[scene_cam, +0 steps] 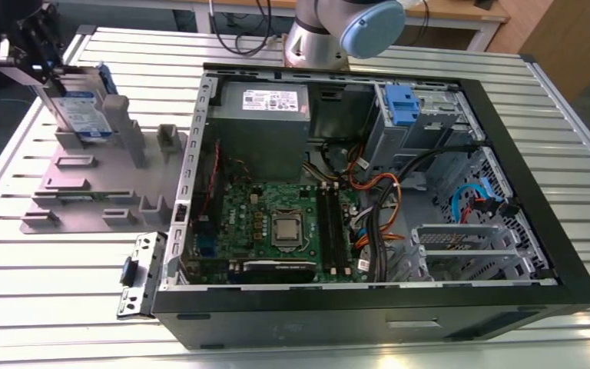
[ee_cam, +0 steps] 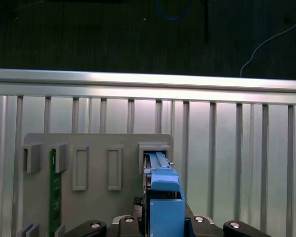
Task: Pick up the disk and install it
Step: 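Pick up the disk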
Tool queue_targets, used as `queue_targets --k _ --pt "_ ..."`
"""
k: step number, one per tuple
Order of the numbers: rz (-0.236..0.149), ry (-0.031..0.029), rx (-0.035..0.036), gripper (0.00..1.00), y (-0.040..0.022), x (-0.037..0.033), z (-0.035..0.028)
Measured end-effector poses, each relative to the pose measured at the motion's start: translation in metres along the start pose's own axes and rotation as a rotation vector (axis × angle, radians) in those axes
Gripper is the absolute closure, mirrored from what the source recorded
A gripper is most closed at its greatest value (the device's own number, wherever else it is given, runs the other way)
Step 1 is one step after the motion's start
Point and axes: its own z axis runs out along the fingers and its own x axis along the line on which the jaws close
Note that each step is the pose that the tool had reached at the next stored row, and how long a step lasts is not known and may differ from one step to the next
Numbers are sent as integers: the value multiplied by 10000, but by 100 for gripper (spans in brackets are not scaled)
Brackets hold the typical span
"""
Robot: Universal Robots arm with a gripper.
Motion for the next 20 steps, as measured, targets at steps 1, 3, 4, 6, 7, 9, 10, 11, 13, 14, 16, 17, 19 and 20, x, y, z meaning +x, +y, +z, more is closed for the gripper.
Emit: queue_targets --k 1,3,4,6,7,9,10,11,13,14,16,17,19,20 --pt "0 -1 0 64 0 0 -12" --pt "-1 -5 -1 64 0 -1 -39" --pt "-1 -7 -1 64 0 -2 -51" --pt "-1 -15 0 64 0 -3 -76" --pt "-1 -19 -1 64 0 -4 -88" --pt "-1 -29 -1 64 0 -4 -112" --pt "-1 -33 0 64 0 -5 -124" --pt "-1 -37 0 64 1 -6 -135" --pt "0 -43 0 64 1 -7 -159" --pt "-1 -45 1 64 1 -7 -168" --pt "-1 -48 0 64 1 -8 -187" --pt "-1 -50 1 64 0 -8 -195" --pt "-1 -52 0 64 1 -9 -211" --pt "-1 -54 0 64 1 -9 -218"
